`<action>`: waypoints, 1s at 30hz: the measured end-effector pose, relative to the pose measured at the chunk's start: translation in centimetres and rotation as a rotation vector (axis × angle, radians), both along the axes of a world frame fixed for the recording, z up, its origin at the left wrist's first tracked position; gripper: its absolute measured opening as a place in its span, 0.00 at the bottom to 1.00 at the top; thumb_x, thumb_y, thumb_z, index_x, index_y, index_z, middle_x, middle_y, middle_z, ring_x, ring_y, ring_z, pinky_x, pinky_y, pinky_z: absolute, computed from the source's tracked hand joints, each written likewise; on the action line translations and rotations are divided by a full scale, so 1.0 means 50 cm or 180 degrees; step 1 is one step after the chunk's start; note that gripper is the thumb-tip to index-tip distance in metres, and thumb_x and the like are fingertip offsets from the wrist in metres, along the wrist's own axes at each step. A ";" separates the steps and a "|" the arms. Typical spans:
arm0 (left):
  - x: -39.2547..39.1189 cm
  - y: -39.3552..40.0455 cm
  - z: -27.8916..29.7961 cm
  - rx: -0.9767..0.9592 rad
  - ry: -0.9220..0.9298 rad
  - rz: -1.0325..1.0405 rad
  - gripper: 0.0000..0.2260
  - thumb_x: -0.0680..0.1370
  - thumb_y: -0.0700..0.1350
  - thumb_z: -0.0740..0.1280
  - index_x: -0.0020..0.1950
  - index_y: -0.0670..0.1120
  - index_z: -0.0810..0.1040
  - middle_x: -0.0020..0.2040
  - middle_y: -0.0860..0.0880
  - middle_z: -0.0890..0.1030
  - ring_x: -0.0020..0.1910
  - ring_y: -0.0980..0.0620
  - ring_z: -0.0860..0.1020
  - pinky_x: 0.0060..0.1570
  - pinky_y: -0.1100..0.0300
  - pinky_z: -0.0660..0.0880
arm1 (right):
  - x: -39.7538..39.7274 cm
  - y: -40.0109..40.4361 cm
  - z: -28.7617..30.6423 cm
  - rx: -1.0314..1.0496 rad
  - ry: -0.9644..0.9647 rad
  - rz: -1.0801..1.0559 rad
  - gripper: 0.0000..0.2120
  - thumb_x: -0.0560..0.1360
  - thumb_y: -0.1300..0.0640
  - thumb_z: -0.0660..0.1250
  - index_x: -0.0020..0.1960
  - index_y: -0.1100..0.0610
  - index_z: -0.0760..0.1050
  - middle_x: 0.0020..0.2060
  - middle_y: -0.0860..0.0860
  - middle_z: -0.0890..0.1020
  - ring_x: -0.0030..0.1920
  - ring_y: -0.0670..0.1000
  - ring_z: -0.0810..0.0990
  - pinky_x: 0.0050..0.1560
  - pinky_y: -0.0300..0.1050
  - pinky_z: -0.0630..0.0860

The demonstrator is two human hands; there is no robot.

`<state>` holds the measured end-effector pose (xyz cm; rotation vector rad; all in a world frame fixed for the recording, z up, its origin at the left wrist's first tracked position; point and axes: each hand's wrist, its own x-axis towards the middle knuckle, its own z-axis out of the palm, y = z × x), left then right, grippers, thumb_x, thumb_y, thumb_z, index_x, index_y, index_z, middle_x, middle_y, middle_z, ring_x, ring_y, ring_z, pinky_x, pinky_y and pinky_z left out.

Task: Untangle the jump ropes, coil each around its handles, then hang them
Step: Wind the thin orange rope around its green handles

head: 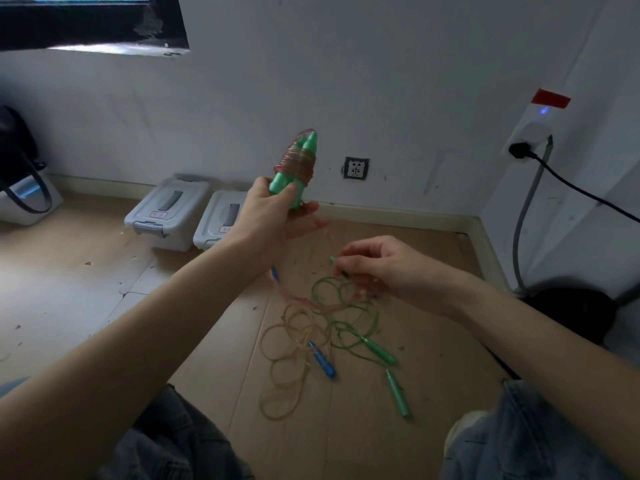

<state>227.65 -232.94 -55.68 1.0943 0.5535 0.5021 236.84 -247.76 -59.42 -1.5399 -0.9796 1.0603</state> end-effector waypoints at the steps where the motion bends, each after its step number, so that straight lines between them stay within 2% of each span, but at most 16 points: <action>1: -0.001 0.005 -0.006 0.0033 0.0022 0.0050 0.04 0.79 0.40 0.59 0.52 0.42 0.67 0.53 0.37 0.72 0.44 0.46 0.78 0.29 0.60 0.79 | 0.004 -0.001 -0.003 -0.0083 -0.0217 -0.0125 0.07 0.76 0.55 0.65 0.43 0.56 0.79 0.30 0.46 0.72 0.28 0.42 0.71 0.33 0.33 0.72; 3: 0.002 0.013 -0.018 0.0172 0.0072 0.0125 0.04 0.79 0.40 0.59 0.52 0.42 0.67 0.51 0.40 0.73 0.42 0.48 0.79 0.29 0.60 0.79 | 0.010 -0.010 -0.007 -0.0480 -0.0501 -0.0003 0.08 0.76 0.52 0.65 0.44 0.56 0.78 0.30 0.47 0.73 0.29 0.42 0.71 0.33 0.33 0.71; 6: 0.002 0.054 -0.019 0.0131 -0.0084 0.0520 0.03 0.79 0.38 0.58 0.51 0.43 0.65 0.48 0.43 0.72 0.39 0.51 0.80 0.29 0.61 0.79 | 0.005 -0.033 -0.019 -0.1510 -0.1127 0.0595 0.11 0.73 0.48 0.67 0.45 0.56 0.77 0.32 0.47 0.73 0.29 0.43 0.70 0.30 0.34 0.69; 8: -0.005 0.103 -0.017 0.0147 -0.0122 0.0881 0.04 0.79 0.37 0.58 0.47 0.44 0.64 0.47 0.44 0.69 0.42 0.51 0.77 0.30 0.60 0.80 | 0.007 -0.044 -0.027 -0.1525 -0.1191 0.0240 0.12 0.77 0.49 0.63 0.42 0.57 0.76 0.28 0.47 0.71 0.25 0.42 0.67 0.27 0.34 0.66; 10: -0.014 0.133 -0.028 0.0258 0.0095 0.0950 0.04 0.79 0.37 0.58 0.49 0.44 0.64 0.47 0.44 0.69 0.44 0.50 0.76 0.30 0.60 0.80 | 0.025 -0.053 -0.031 -0.1136 -0.0846 -0.0344 0.17 0.80 0.50 0.56 0.39 0.57 0.75 0.23 0.45 0.69 0.22 0.42 0.66 0.25 0.34 0.65; 12: -0.014 0.137 -0.041 0.0303 0.0182 0.0863 0.05 0.79 0.37 0.58 0.53 0.44 0.63 0.47 0.44 0.69 0.45 0.50 0.76 0.33 0.57 0.81 | 0.037 -0.063 -0.039 -0.1390 -0.1221 -0.0170 0.15 0.80 0.51 0.56 0.41 0.55 0.75 0.24 0.44 0.73 0.24 0.42 0.68 0.25 0.34 0.66; 15: -0.009 0.123 -0.039 0.0394 0.0043 0.0829 0.06 0.80 0.38 0.58 0.54 0.44 0.63 0.47 0.45 0.69 0.44 0.51 0.76 0.37 0.55 0.81 | 0.035 -0.078 -0.076 -0.2569 -0.2237 0.0805 0.08 0.78 0.54 0.61 0.53 0.56 0.75 0.43 0.51 0.80 0.36 0.46 0.74 0.33 0.36 0.70; 17: -0.006 0.105 -0.035 0.0384 0.0078 0.0601 0.05 0.79 0.37 0.59 0.52 0.43 0.64 0.47 0.45 0.69 0.42 0.50 0.76 0.34 0.56 0.81 | 0.036 -0.073 -0.091 -0.2477 -0.2516 0.0921 0.24 0.74 0.49 0.67 0.66 0.55 0.67 0.57 0.49 0.75 0.52 0.47 0.74 0.47 0.35 0.70; 19: -0.007 0.067 -0.039 0.0368 0.0264 0.0037 0.06 0.78 0.36 0.59 0.54 0.41 0.66 0.46 0.44 0.71 0.38 0.50 0.77 0.31 0.59 0.80 | 0.035 -0.059 -0.071 -0.1711 -0.2053 0.0255 0.39 0.68 0.41 0.71 0.72 0.52 0.59 0.66 0.48 0.70 0.62 0.46 0.69 0.57 0.35 0.65; 21: -0.006 0.022 -0.043 0.0446 0.0486 -0.0591 0.11 0.78 0.37 0.60 0.60 0.41 0.67 0.48 0.43 0.74 0.38 0.49 0.79 0.33 0.60 0.80 | 0.033 -0.039 -0.047 -0.0901 -0.1425 -0.0304 0.46 0.60 0.34 0.71 0.72 0.49 0.59 0.69 0.47 0.68 0.64 0.43 0.68 0.60 0.36 0.64; 23: -0.005 -0.014 -0.041 0.0612 0.0578 -0.1055 0.11 0.78 0.38 0.61 0.60 0.40 0.68 0.50 0.42 0.75 0.41 0.48 0.80 0.39 0.59 0.81 | 0.027 -0.025 -0.036 -0.0457 -0.0740 -0.0456 0.47 0.57 0.35 0.73 0.70 0.50 0.61 0.68 0.47 0.70 0.65 0.43 0.69 0.66 0.41 0.65; 25: -0.005 -0.034 -0.036 0.0724 0.0529 -0.1328 0.09 0.78 0.37 0.60 0.58 0.40 0.70 0.49 0.43 0.76 0.44 0.49 0.80 0.42 0.60 0.80 | 0.019 -0.015 -0.034 -0.0176 -0.0263 -0.0305 0.37 0.63 0.45 0.74 0.68 0.54 0.66 0.65 0.49 0.74 0.65 0.47 0.73 0.69 0.50 0.65; 27: -0.006 -0.044 -0.033 0.0850 0.0510 -0.1521 0.07 0.78 0.38 0.61 0.56 0.41 0.72 0.48 0.44 0.77 0.44 0.52 0.79 0.43 0.63 0.80 | 0.018 -0.010 -0.034 -0.0066 -0.0128 -0.0184 0.25 0.70 0.54 0.71 0.65 0.56 0.70 0.59 0.52 0.79 0.58 0.52 0.78 0.66 0.52 0.68; 28: -0.006 -0.047 -0.033 0.0995 0.0532 -0.1560 0.07 0.78 0.38 0.61 0.55 0.41 0.72 0.48 0.44 0.77 0.43 0.54 0.79 0.42 0.65 0.79 | 0.018 -0.009 -0.034 -0.0003 0.0054 -0.0251 0.22 0.71 0.57 0.70 0.64 0.58 0.71 0.55 0.54 0.80 0.51 0.53 0.80 0.60 0.50 0.73; 29: -0.006 -0.047 -0.034 0.1195 0.0569 -0.1536 0.06 0.78 0.38 0.61 0.54 0.42 0.72 0.47 0.45 0.77 0.42 0.55 0.79 0.40 0.67 0.79 | 0.017 -0.009 -0.031 0.0016 0.0340 -0.0380 0.20 0.72 0.59 0.69 0.63 0.59 0.72 0.48 0.54 0.80 0.42 0.52 0.80 0.50 0.46 0.76; 30: -0.005 -0.044 -0.035 0.1384 0.0612 -0.1458 0.06 0.78 0.38 0.61 0.54 0.42 0.72 0.47 0.46 0.76 0.42 0.56 0.78 0.40 0.68 0.78 | 0.014 -0.010 -0.026 -0.0003 0.0605 -0.0529 0.17 0.73 0.60 0.68 0.61 0.60 0.72 0.40 0.53 0.79 0.34 0.49 0.76 0.38 0.40 0.75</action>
